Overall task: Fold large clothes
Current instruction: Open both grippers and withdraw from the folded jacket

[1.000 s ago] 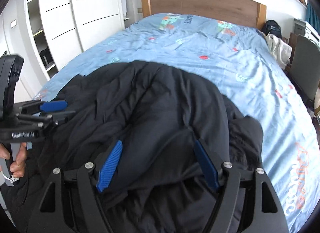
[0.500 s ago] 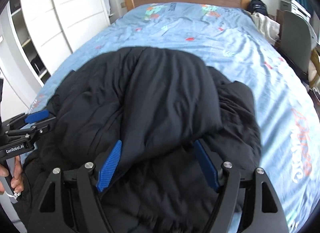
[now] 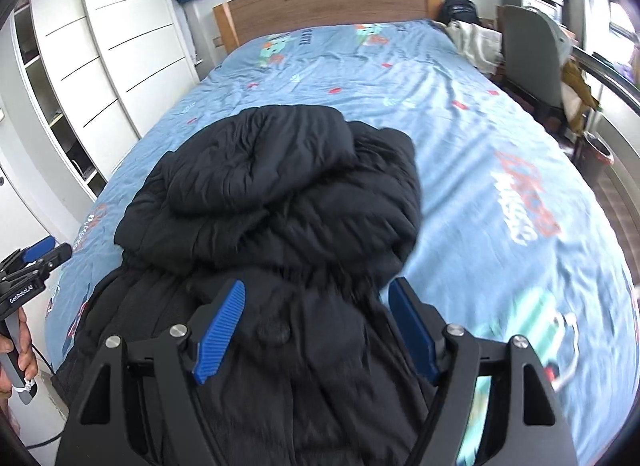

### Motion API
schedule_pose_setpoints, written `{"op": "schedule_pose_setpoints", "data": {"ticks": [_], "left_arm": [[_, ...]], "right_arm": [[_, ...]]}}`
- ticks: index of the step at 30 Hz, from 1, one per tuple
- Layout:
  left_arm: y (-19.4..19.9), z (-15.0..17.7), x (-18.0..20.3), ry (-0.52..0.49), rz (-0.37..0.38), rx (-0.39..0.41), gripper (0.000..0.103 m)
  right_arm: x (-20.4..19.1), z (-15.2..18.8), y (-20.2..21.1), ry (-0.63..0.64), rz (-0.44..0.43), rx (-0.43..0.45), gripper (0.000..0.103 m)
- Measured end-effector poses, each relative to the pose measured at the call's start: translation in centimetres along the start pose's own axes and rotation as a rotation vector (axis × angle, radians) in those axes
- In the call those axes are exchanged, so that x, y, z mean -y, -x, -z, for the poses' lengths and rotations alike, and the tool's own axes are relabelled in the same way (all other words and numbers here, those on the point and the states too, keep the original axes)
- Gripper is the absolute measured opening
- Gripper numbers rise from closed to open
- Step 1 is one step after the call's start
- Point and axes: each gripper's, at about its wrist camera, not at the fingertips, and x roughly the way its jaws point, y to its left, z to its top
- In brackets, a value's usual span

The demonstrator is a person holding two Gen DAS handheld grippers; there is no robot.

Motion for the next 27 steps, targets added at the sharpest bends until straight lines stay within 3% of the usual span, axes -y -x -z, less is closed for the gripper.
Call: {"op": "schedule_pose_setpoints", "data": {"ticks": [15, 27], "left_arm": [[6.5, 5.8, -5.2, 0.010, -0.092, 0.029, 0.068], [8.8, 8.1, -7.6, 0.053, -0.123, 0.035, 0.068]], "right_arm": [[5.5, 8.1, 9.3, -0.153, 0.084, 0.049, 0.074], [8.3, 11.6, 13.1, -0.222, 0.113, 0.082, 0.074]]}}
